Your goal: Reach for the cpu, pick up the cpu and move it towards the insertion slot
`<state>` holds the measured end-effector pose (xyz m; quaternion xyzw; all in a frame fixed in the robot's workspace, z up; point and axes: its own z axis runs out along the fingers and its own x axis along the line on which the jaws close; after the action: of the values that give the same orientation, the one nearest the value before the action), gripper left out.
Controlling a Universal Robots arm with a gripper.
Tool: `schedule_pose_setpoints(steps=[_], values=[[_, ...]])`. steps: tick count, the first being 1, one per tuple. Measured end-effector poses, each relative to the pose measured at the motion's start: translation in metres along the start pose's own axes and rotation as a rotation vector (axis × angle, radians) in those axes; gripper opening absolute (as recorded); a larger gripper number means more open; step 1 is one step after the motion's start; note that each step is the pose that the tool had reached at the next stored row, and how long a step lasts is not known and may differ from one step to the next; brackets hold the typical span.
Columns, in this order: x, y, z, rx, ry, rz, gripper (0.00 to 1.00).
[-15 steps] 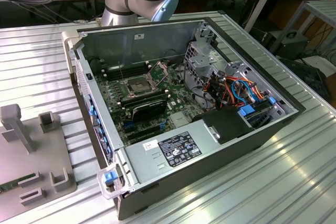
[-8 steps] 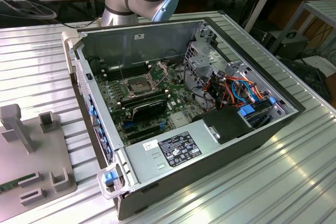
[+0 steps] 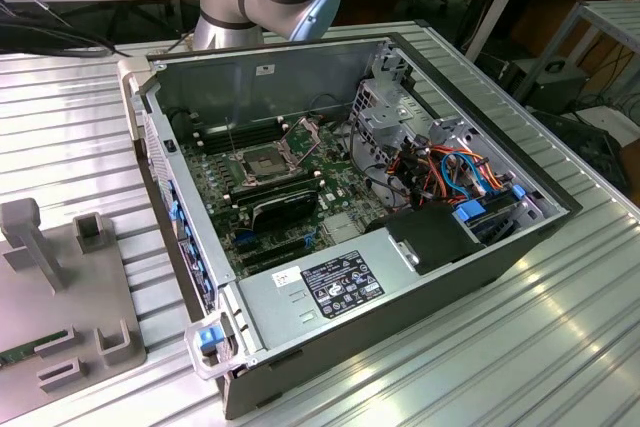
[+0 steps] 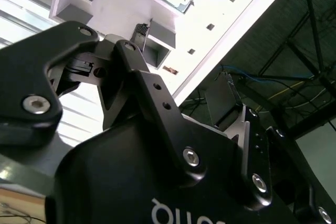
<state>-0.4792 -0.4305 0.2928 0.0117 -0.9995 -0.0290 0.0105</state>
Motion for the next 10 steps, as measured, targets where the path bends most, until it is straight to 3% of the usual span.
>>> schedule_pose_setpoints(steps=[10], values=[[-0.0001, -0.0088, 0.0137, -0.0037, -0.0002, 0.0, 0.72]])
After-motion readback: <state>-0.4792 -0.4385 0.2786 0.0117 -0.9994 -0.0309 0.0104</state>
